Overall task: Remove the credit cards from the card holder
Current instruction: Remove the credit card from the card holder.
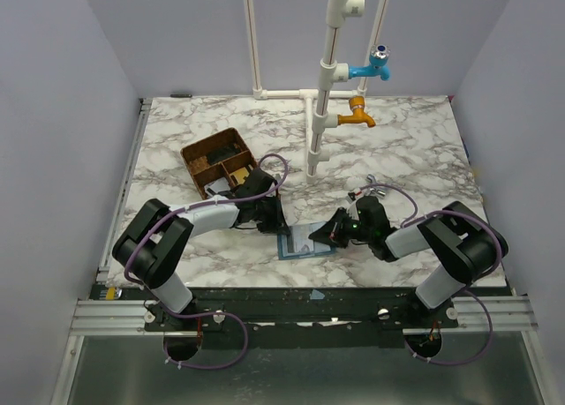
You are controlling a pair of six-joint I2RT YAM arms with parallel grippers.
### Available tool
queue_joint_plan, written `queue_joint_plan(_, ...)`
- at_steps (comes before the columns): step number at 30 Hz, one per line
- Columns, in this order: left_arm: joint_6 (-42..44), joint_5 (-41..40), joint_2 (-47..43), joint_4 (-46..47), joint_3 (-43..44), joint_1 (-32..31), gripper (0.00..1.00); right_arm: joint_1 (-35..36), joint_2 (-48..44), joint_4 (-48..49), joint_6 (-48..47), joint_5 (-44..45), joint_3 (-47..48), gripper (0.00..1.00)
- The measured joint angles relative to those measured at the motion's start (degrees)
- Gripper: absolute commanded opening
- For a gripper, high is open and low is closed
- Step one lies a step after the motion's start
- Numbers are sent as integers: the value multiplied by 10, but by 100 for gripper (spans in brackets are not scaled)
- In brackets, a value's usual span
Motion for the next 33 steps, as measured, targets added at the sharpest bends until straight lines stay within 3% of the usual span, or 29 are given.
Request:
queue_joint_plan(6,0,0,0,-1,0,0,0,0,2,1,-3,-1,0,13)
queue_joint_plan(17,0,0,0,-2,1,0,0,-6,38,44,7,-29,0,17)
queue_joint_plan(29,1,0,0,-4,2,0,0,-13,61,108,42,-64,-12,15)
queue_joint_plan(33,5,0,0,-6,3,0,0,-15,68,116,46,-68,-12,10)
